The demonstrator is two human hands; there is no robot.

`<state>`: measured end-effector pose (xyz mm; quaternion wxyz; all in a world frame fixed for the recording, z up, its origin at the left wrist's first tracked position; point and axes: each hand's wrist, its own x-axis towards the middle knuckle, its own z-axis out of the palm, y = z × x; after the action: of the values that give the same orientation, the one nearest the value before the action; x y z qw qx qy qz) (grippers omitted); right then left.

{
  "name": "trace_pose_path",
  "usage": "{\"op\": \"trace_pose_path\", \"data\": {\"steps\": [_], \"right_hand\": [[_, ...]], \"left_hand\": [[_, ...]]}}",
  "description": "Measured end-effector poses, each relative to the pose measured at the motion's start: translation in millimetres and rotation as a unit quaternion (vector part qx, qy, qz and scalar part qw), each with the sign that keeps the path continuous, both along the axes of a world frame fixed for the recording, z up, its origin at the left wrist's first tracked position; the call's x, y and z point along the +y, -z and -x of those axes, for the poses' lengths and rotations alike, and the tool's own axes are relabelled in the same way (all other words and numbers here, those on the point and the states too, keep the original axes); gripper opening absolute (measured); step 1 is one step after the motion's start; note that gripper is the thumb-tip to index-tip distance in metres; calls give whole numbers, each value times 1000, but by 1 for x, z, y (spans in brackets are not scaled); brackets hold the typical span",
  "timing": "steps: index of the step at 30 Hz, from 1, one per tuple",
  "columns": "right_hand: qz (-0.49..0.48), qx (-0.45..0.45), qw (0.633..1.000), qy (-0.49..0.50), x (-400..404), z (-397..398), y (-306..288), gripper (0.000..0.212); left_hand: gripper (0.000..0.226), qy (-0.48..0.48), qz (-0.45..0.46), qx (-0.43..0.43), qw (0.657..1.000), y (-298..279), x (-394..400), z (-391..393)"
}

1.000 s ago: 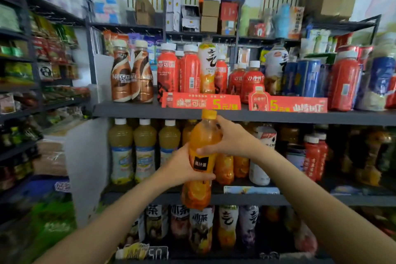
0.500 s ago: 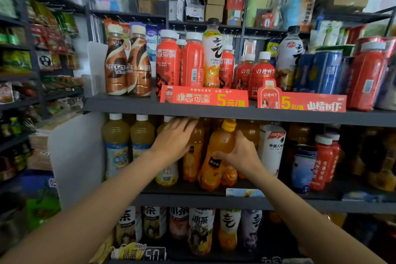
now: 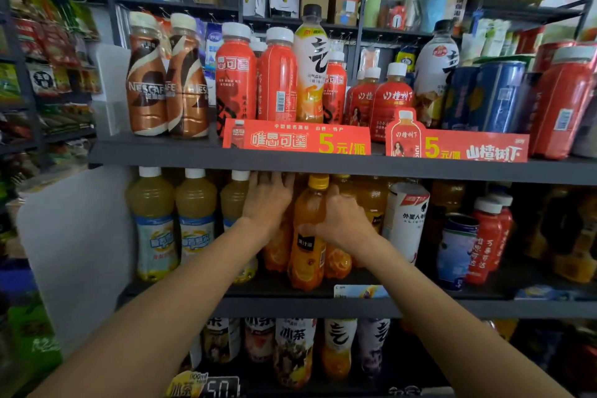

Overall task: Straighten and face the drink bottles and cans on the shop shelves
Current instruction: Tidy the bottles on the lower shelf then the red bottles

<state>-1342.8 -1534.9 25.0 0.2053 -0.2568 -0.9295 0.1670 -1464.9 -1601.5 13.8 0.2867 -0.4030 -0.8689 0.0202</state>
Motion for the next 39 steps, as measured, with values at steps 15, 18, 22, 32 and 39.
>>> {"op": "trace_pose_path", "data": {"steps": [15,18,22,32,39], "right_hand": [[-25,67,997,35,-8,13,30,67],[-21,107,993,48,-17,14,48,82],[20,141,987,78,-21,8,77,80],[166,161,967,108,-4,9,103,116],[175,138,975,13,12,16,104,110]], "left_hand": [[81,46,11,-13,999,-2,-22,4],[80,51,10,17,999,7,-25,1],[69,54,-45,6,997,18,-24,2],[62,117,-222,59,966,51,-13,-9],[45,141,-258,-349,890,103,-24,-39]]}}
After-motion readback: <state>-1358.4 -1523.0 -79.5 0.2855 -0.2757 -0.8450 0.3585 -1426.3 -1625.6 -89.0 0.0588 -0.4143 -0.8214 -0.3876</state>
